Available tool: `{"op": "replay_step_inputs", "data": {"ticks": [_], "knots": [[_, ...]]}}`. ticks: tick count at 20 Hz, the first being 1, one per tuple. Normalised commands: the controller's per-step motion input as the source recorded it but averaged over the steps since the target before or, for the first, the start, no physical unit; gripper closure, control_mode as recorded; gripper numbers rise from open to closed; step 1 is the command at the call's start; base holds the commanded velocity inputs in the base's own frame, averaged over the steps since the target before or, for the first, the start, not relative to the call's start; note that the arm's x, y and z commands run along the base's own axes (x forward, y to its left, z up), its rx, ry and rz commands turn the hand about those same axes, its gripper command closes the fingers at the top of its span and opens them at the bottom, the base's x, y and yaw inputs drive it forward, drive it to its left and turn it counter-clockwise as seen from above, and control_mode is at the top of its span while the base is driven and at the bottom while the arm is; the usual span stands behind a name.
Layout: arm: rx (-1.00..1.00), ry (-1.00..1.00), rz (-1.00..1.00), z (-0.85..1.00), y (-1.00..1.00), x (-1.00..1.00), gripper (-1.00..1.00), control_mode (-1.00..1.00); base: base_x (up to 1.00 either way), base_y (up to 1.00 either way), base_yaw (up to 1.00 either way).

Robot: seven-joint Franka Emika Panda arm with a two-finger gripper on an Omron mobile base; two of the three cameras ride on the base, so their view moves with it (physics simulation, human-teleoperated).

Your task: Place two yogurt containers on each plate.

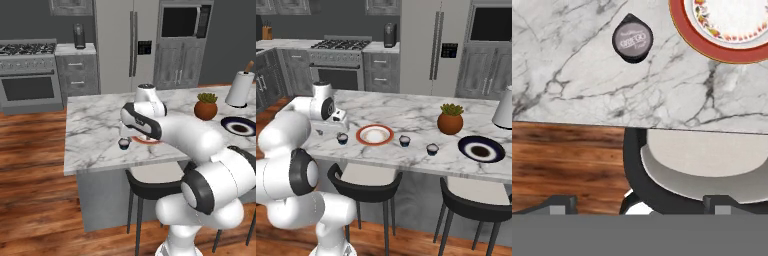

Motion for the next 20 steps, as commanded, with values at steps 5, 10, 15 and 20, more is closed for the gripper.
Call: {"op": "replay_step_inputs", "data": {"ticks": [5,10,15,20], "knots": [[0.0,0.03,0.0,-0.25,0.01,0.39,-1.0,-1.0,0.0,0.0,0.0],[0.0,0.06,0.0,-0.26,0.08,0.39,-1.0,-1.0,0.0,0.0,0.0],[0.0,0.01,0.0,-0.2,0.15,0.32,-1.0,-1.0,0.0,0.0,0.0],[0.0,0.0,0.0,-0.23,0.11,0.34,-1.0,-1.0,0.0,0.0,0.0]]}}
